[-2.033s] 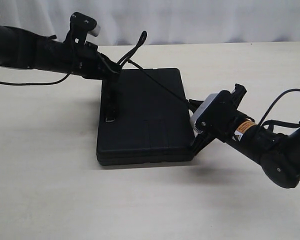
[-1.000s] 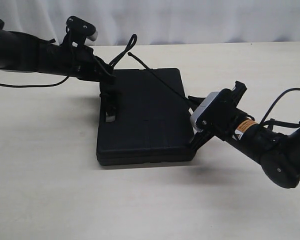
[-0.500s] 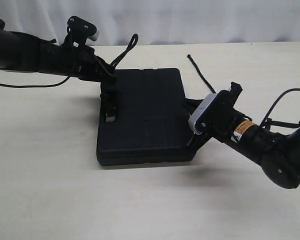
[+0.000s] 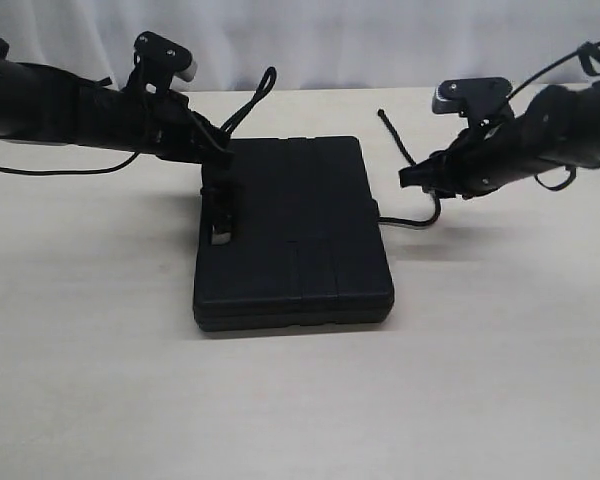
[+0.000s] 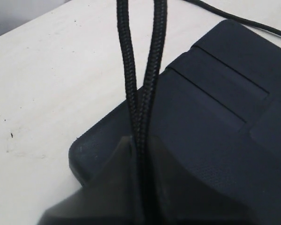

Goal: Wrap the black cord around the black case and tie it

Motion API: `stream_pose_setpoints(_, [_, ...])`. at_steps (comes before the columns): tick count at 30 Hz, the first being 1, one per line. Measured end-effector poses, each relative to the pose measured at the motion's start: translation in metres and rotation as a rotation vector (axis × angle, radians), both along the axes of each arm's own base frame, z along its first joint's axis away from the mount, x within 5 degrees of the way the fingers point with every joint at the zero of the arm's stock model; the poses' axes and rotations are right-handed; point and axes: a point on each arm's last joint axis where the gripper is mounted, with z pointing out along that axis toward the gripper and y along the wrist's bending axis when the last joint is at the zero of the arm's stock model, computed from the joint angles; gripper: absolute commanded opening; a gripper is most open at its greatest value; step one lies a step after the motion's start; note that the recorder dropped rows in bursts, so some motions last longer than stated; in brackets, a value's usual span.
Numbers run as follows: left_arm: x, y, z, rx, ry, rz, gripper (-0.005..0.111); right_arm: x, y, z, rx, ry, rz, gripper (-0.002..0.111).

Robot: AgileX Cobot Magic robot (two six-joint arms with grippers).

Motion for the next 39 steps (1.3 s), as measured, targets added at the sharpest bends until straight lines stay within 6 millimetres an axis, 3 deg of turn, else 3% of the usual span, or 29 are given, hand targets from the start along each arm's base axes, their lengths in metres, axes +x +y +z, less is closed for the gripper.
stream_pose_setpoints(9, [-0.003, -0.005, 0.003, -0.05, 0.002, -0.052, 0.0, 0.059, -0.008, -0.026, 0.059, 0.212, -0.028, 0.048])
stream_pose_setpoints(17, [-0.004, -0.006, 0.003, -0.06, 0.003, -0.064, 0.0, 0.087, -0.01, -0.037, 0.013, 0.172, -0.021, 0.047])
stream_pose_setpoints(20, [-0.004, -0.007, 0.003, -0.062, 0.003, -0.065, 0.0, 0.091, -0.01, -0.042, 0.005, 0.15, -0.019, 0.037])
stream_pose_setpoints(26, [-0.004, -0.007, 0.003, -0.062, 0.003, -0.065, 0.0, 0.094, -0.01, -0.048, -0.039, 0.134, 0.046, 0.004])
stream_pose_setpoints(33, [-0.004, -0.007, 0.003, -0.062, 0.003, -0.065, 0.0, 0.088, -0.009, -0.049, -0.063, 0.16, 0.123, 0.004])
stream_pose_setpoints(39, [-0.004, -0.007, 0.003, -0.061, 0.002, -0.066, 0.0, 0.058, -0.011, -0.054, -0.042, 0.054, 0.107, 0.004])
